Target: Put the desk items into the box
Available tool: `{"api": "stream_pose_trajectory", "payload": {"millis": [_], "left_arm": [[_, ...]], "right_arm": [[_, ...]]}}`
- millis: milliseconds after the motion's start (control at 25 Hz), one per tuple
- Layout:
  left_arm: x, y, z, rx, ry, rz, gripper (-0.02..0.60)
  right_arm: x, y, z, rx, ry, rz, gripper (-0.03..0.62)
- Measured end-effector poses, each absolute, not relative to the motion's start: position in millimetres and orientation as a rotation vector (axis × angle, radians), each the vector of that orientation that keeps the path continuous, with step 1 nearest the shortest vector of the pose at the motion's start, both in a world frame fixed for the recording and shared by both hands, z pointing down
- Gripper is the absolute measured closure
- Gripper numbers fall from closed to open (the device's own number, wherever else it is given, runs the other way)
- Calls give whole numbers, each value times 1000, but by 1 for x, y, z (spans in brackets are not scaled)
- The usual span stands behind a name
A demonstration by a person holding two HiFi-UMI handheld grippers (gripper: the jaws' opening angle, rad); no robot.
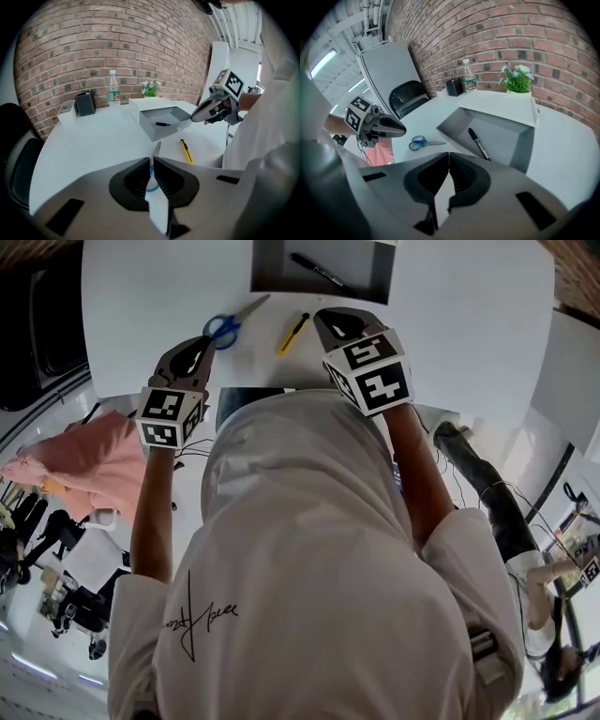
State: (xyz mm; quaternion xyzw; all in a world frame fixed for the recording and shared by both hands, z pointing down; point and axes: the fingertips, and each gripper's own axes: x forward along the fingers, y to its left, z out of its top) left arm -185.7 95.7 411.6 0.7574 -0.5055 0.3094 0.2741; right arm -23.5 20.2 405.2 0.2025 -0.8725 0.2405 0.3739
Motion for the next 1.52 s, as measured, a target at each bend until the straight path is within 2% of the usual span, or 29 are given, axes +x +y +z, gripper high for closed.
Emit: {"api": "stream_pose_trajectory", "payload": {"millis": [320,480,720,1000,1520], "left_arm": [[-191,95,430,2019,-1305,935,572],[-189,95,437,2023,-1262,975,517],[-189,96,449,2026,-1209,1066,495],[-189,97,463,2050,-1131,1209,489],[-187,93,482,2042,-1066,1275,483]], "right_arm": [[-25,22,408,508,-2225,632,566],[-24,21,412,508,-2214,635,566],[-22,21,414,509,-2204,641,566],[-20,21,419,510,-2198,649,566],[-20,18,426,508,-2187,668,566]]}}
